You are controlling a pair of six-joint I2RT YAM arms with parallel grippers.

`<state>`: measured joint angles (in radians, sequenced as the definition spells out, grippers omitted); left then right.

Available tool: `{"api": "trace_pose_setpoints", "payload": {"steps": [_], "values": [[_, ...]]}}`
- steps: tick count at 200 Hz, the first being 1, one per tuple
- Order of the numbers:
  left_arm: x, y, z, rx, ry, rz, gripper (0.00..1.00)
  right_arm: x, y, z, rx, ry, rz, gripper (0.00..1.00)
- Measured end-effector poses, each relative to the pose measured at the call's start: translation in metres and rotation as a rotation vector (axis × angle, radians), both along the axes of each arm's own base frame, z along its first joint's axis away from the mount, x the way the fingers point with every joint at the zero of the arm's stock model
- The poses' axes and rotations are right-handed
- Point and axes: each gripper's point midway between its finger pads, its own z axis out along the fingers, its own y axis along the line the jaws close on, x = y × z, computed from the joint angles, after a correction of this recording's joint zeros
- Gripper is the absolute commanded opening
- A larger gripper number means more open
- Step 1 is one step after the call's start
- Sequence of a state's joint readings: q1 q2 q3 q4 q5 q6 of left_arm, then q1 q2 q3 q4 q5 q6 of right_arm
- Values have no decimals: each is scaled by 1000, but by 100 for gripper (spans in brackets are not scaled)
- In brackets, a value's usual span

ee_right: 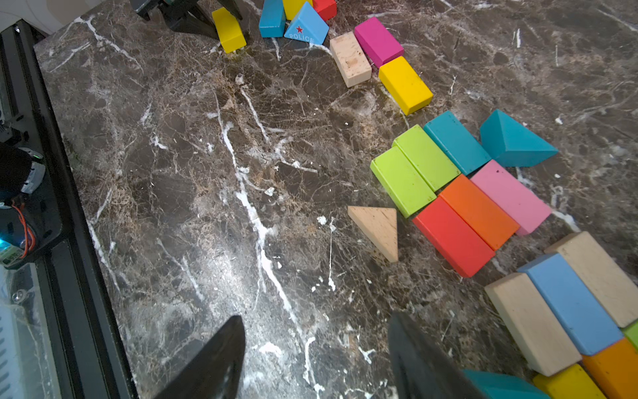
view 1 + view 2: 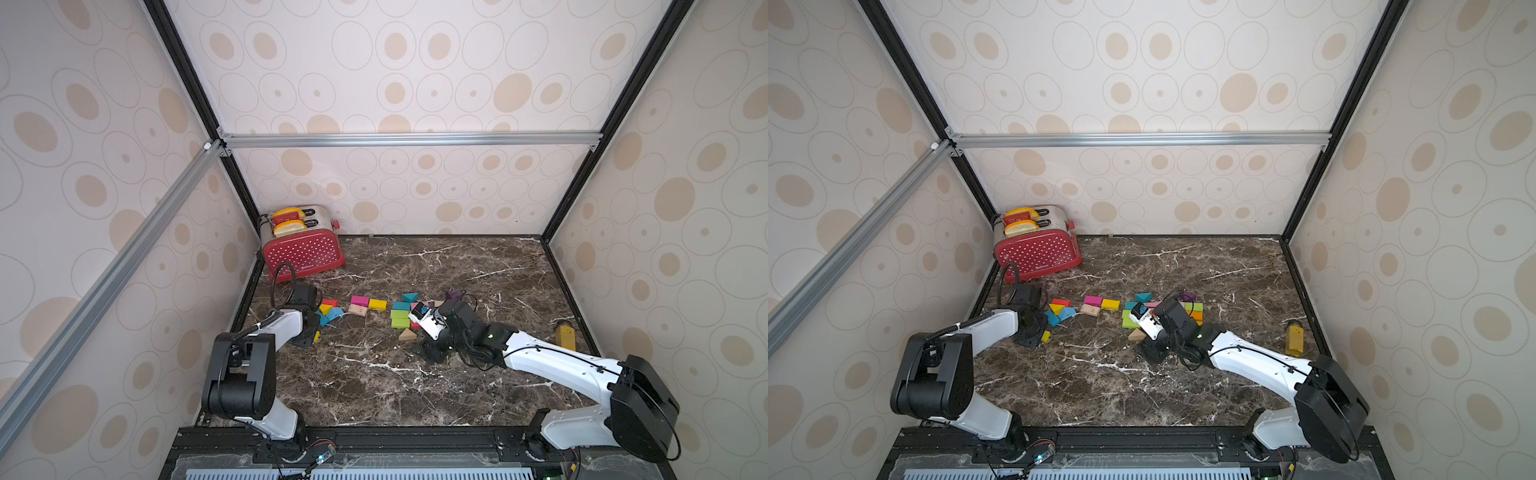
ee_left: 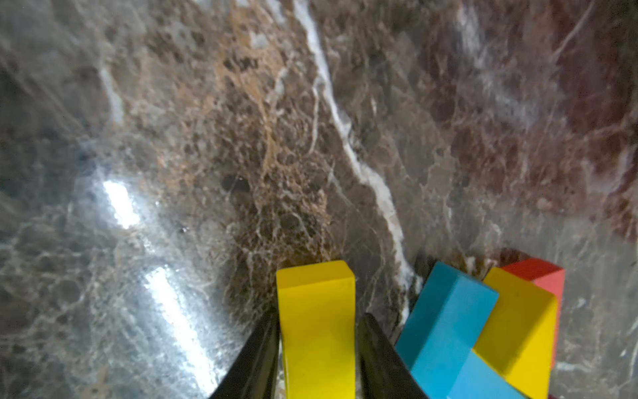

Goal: Assemble a piece of candy with building blocks
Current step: Pick up the building block from the center of the board, then assemble the building block at the center of the board.

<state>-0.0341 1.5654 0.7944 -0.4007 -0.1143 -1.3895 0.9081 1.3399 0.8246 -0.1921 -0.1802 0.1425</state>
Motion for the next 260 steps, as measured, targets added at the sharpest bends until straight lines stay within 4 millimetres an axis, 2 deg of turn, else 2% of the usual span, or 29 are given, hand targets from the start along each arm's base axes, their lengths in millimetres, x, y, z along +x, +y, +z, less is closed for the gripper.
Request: {"api": "trace_pose_setpoints", "payload": {"steps": [80, 94, 123, 140, 181, 228, 260], "values": [[-5, -6, 1, 3, 47, -130, 30, 0, -1, 6, 12, -12, -2, 70], [-14, -8, 2, -9, 55, -149, 30, 0, -1, 7, 14, -15, -3, 70], [-48, -17, 3, -33, 86, -182, 30, 0, -1, 7, 16, -16, -2, 70], [-55, -30, 7, -41, 87, -220, 30, 0, -1, 7, 15, -16, -3, 70], [-51, -66, 14, -64, 55, -286, 29, 4, -8, 7, 2, -42, -33, 70], [-20, -107, 38, -75, -39, -311, 31, 9, -14, 9, -8, -76, -66, 70], [-5, -127, 34, -74, -42, -306, 31, 11, -16, 9, -14, -85, -77, 70]]}}
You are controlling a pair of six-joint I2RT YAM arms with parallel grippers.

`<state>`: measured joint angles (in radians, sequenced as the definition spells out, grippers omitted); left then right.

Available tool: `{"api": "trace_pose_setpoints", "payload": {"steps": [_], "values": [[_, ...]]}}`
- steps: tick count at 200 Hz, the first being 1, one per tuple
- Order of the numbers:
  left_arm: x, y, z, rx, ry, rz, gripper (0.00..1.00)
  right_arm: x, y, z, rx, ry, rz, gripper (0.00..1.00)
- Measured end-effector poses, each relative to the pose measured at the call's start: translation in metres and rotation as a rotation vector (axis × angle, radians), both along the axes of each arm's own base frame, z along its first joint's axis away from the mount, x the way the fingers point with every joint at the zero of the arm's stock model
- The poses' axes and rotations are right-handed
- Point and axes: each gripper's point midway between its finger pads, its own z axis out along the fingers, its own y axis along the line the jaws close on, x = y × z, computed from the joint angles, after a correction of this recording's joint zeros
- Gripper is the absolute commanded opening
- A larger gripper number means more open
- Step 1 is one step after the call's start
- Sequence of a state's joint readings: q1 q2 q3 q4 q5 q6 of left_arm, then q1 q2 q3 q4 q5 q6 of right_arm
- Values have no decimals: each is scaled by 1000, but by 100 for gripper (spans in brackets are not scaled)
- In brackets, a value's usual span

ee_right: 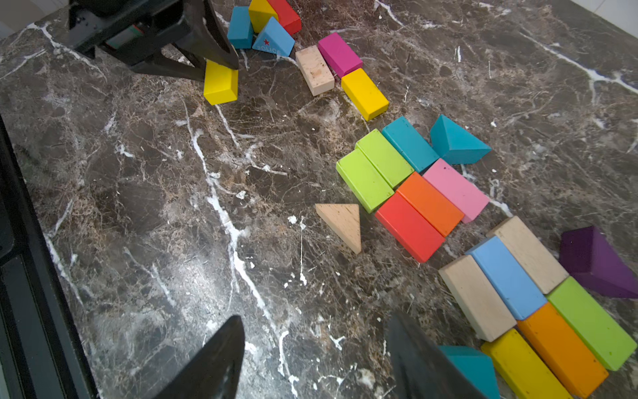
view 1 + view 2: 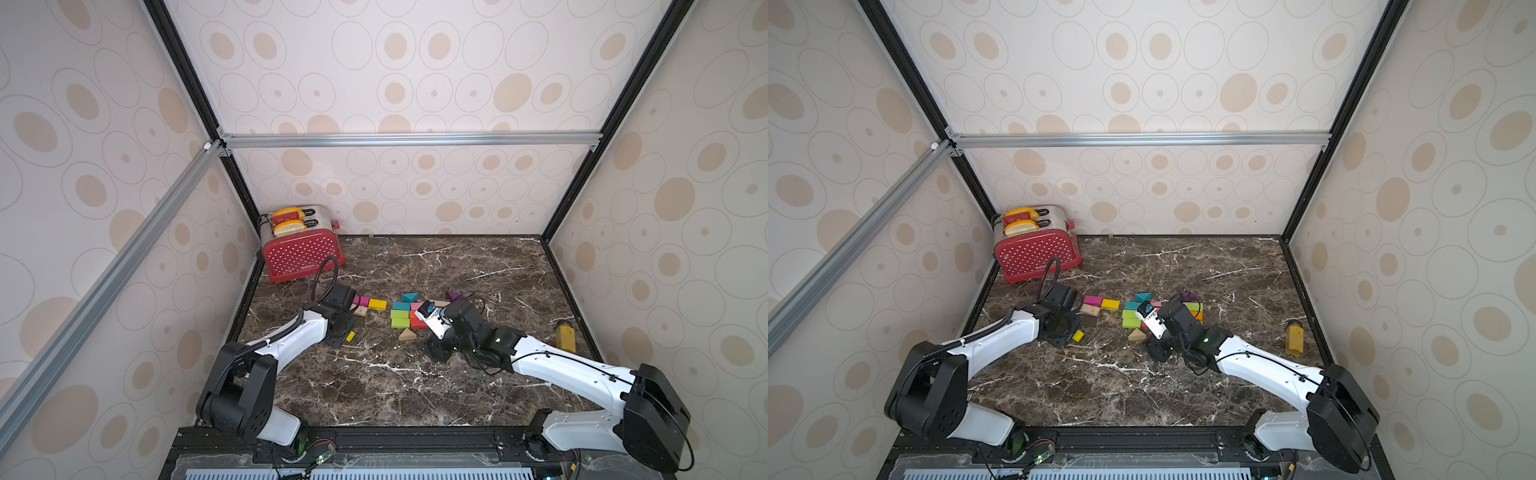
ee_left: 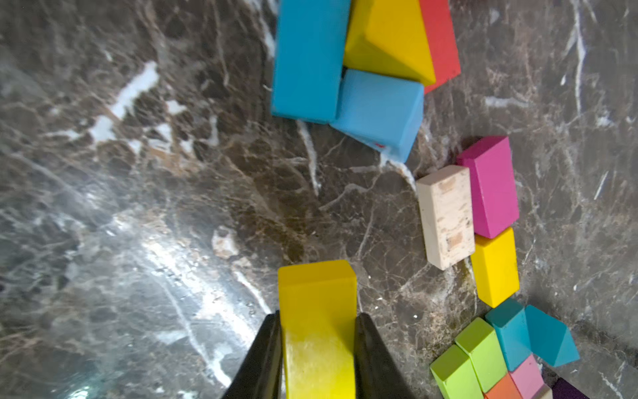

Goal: Assemble a piece of candy with building blocks
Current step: Assemble the building block at the center of the board.

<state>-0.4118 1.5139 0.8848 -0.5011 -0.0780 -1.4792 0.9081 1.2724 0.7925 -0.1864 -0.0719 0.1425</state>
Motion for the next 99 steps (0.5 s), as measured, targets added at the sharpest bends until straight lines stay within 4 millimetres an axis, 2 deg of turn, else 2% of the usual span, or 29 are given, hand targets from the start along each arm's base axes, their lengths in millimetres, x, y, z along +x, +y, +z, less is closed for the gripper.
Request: {"api": "trace_pose_setpoints", "payload": {"steps": [55, 99], "values": [[33, -38, -4, -11, -22, -18, 30, 2, -7, 9, 15, -40, -25, 71], [46, -56, -4, -10, -39, -20, 30, 4, -12, 19, 33, -75, -46, 71]]}}
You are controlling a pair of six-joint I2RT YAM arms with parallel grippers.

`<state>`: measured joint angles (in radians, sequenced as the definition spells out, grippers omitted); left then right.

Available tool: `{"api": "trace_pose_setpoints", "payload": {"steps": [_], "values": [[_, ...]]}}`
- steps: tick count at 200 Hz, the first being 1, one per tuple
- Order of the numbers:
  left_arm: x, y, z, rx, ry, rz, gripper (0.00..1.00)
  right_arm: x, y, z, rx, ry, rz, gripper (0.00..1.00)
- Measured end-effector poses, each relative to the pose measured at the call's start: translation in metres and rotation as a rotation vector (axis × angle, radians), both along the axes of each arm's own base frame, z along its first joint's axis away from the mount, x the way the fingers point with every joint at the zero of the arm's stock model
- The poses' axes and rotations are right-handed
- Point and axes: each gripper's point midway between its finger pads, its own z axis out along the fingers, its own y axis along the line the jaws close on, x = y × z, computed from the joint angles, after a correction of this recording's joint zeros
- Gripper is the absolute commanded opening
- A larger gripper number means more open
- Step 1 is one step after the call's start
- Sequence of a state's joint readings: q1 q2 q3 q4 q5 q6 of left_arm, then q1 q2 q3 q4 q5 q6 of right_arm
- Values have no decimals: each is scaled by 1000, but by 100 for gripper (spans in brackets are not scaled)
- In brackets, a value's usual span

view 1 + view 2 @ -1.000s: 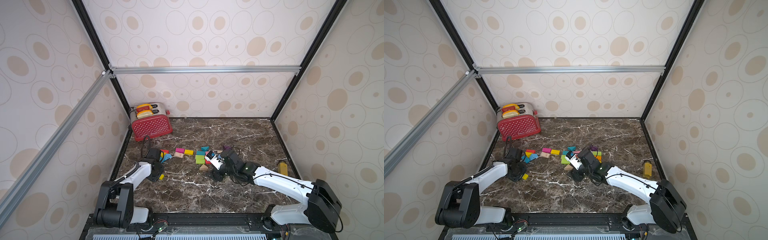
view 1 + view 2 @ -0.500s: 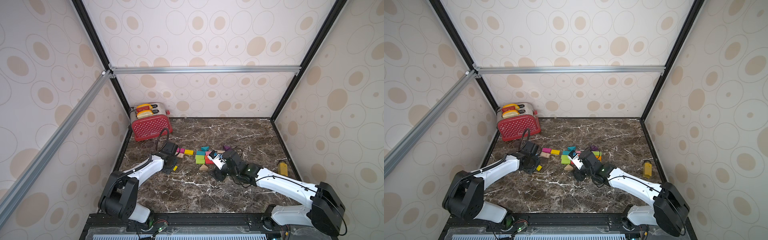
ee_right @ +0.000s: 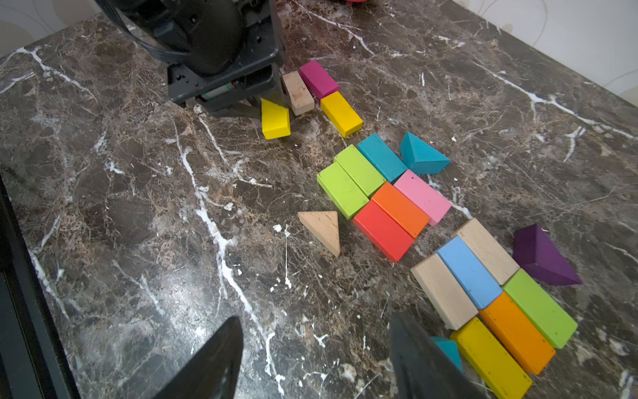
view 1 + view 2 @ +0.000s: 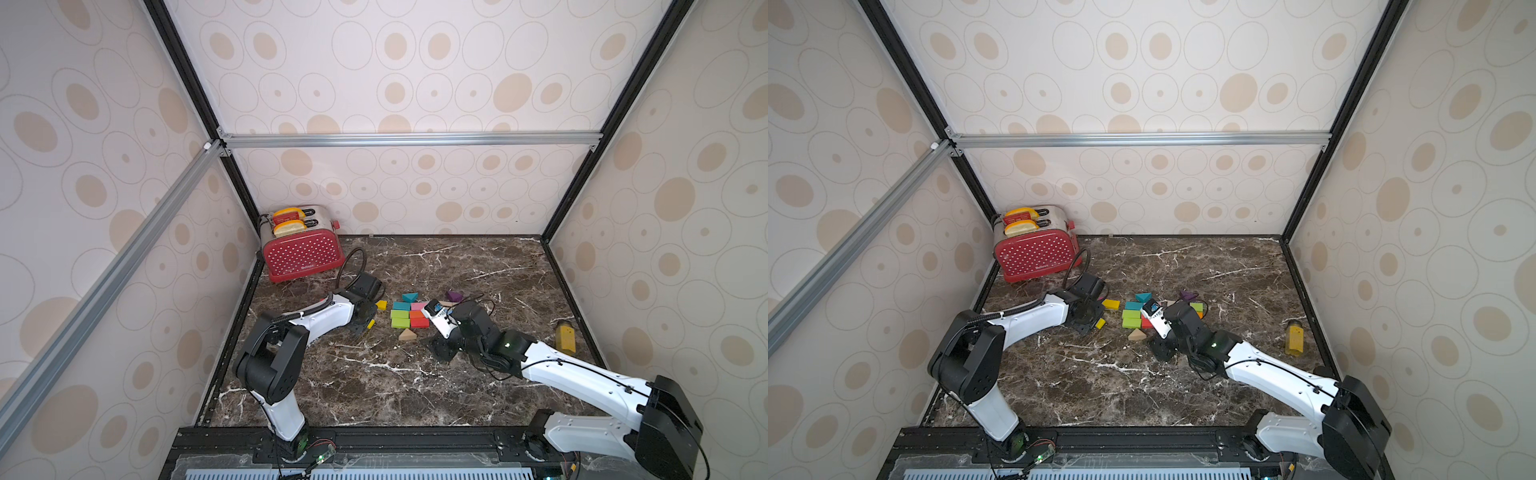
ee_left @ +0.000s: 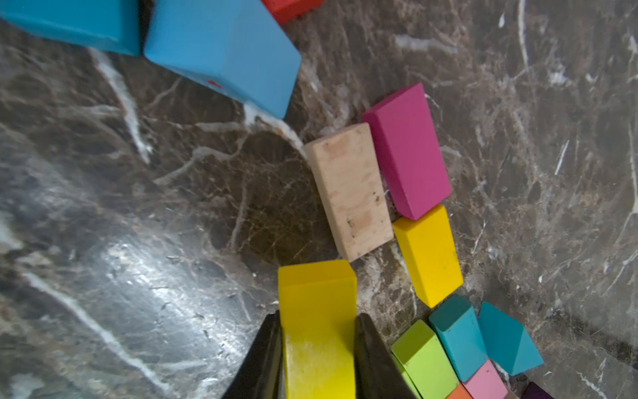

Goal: Assemble a piece of candy with building blocks
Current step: Assemble the building block at the center of the board.

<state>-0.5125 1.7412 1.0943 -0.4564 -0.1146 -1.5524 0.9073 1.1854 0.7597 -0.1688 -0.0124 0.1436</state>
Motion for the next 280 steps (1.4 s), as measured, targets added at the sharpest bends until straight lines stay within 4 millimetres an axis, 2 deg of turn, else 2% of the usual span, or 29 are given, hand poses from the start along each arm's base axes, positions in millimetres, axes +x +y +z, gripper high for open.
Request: {"api": "trace_pose_setpoints", "payload": {"steps": [48, 97, 145, 175, 210, 231, 244, 258, 280], "values": [[7, -6, -8, 4, 1, 17, 32, 0, -4, 13, 29, -31, -13, 71], [19, -19, -11, -2, -18, 19, 33, 0, -4, 13, 29, -32, -14, 71], [19, -23, -12, -7, -23, 24, 42, 0, -4, 13, 29, -32, -14, 71], [20, -23, -11, -4, -26, 28, 50, 0, -4, 13, 29, -32, -14, 71], [21, -21, -7, 9, -42, 27, 53, 0, -4, 14, 31, -33, -13, 71], [21, -15, 5, 39, -66, 9, 53, -2, -6, 23, 54, -50, -12, 71], [21, -10, 20, 63, -99, -6, 54, -4, -9, 32, 77, -68, -12, 71], [18, 0, 44, 87, -153, -25, 56, -5, -11, 41, 100, -87, -12, 72], [6, 28, 90, 119, -254, -65, 59, -7, -10, 46, 113, -98, -2, 72]]}}
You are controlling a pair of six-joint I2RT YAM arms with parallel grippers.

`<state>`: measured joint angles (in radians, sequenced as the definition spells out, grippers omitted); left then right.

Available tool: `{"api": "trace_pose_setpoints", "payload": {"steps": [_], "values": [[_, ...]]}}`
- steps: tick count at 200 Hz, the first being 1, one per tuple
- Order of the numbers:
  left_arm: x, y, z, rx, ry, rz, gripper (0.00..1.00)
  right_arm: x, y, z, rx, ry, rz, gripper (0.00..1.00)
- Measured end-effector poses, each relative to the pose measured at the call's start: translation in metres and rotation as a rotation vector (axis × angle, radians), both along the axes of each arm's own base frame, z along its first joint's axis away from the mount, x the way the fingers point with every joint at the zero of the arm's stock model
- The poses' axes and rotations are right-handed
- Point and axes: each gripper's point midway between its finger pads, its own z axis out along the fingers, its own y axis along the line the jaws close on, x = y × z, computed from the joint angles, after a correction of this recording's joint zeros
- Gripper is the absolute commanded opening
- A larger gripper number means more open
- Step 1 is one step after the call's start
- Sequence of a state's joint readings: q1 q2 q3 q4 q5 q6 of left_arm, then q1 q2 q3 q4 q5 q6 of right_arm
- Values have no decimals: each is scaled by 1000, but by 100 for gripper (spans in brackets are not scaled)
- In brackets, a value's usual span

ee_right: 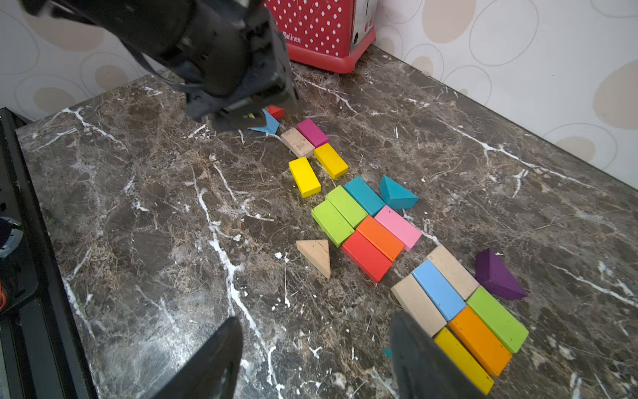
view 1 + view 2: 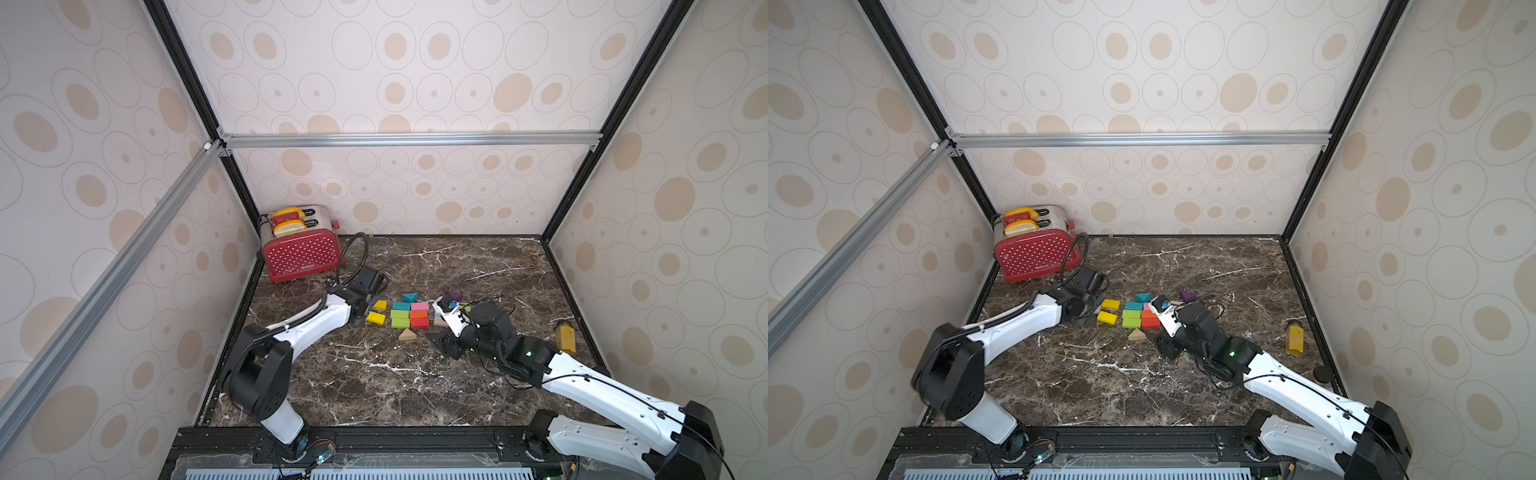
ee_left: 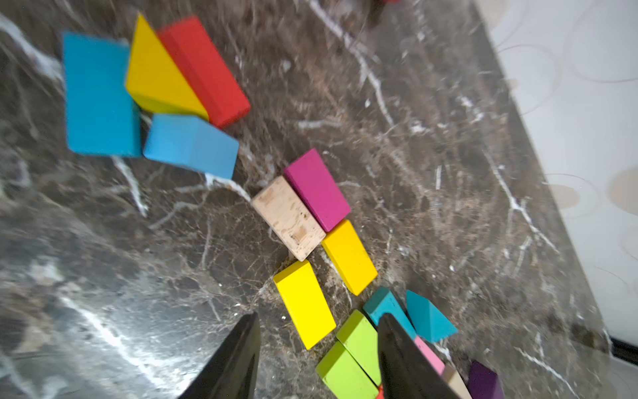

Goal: Assemble a piece of candy with building blocks
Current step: Assemble the building block at the center of the board.

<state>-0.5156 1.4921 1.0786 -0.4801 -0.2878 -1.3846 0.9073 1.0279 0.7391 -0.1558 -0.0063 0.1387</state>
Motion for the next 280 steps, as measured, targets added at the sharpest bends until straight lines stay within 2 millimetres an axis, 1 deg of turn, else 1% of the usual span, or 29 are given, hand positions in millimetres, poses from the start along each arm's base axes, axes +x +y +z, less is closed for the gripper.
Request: {"api": "trace_pose_setpoints", "payload": {"steps": [8, 17, 37, 44, 55, 73, 88, 111, 122, 141, 169, 187, 202, 217, 245, 280], "values": [[-5, 13, 14, 11, -30, -13, 59, -1, 3, -3, -4, 6, 18, 72], [-10, 32, 32, 33, -71, -30, 61, -2, 7, -8, -15, 11, 41, 73], [-28, 68, 68, 115, -145, -73, 66, -3, 21, -33, -83, 58, 112, 74], [-36, 76, 80, 151, -167, -102, 67, -1, 27, -43, -113, 77, 131, 74], [-49, 82, 96, 203, -197, -159, 68, 4, 38, -56, -162, 102, 158, 74], [-69, 90, 110, 291, -209, -246, 70, 17, 57, -69, -228, 102, 190, 76], [-82, 96, 112, 359, -189, -310, 70, 30, 75, -76, -274, 72, 215, 78], [-97, 102, 111, 431, -163, -372, 72, 53, 103, -87, -345, 25, 242, 80], [-103, 105, 114, 455, -169, -386, 73, 64, 116, -97, -380, 10, 257, 82], [-112, 110, 115, 483, -186, -402, 74, 81, 130, -115, -445, -12, 273, 84], [-121, 114, 105, 506, -182, -421, 77, 99, 141, -136, -530, -45, 289, 86], [-125, 116, 99, 520, -176, -431, 78, 106, 147, -145, -564, -57, 301, 86], [-127, 117, 99, 527, -177, -437, 79, 112, 153, -151, -582, -63, 309, 86], [-128, 117, 100, 531, -182, -440, 79, 118, 159, -155, -590, -74, 309, 86], [-129, 117, 102, 533, -190, -441, 80, 123, 161, -161, -606, -80, 304, 86], [-130, 118, 102, 537, -194, -444, 81, 132, 169, -160, -607, -100, 289, 86]]}}
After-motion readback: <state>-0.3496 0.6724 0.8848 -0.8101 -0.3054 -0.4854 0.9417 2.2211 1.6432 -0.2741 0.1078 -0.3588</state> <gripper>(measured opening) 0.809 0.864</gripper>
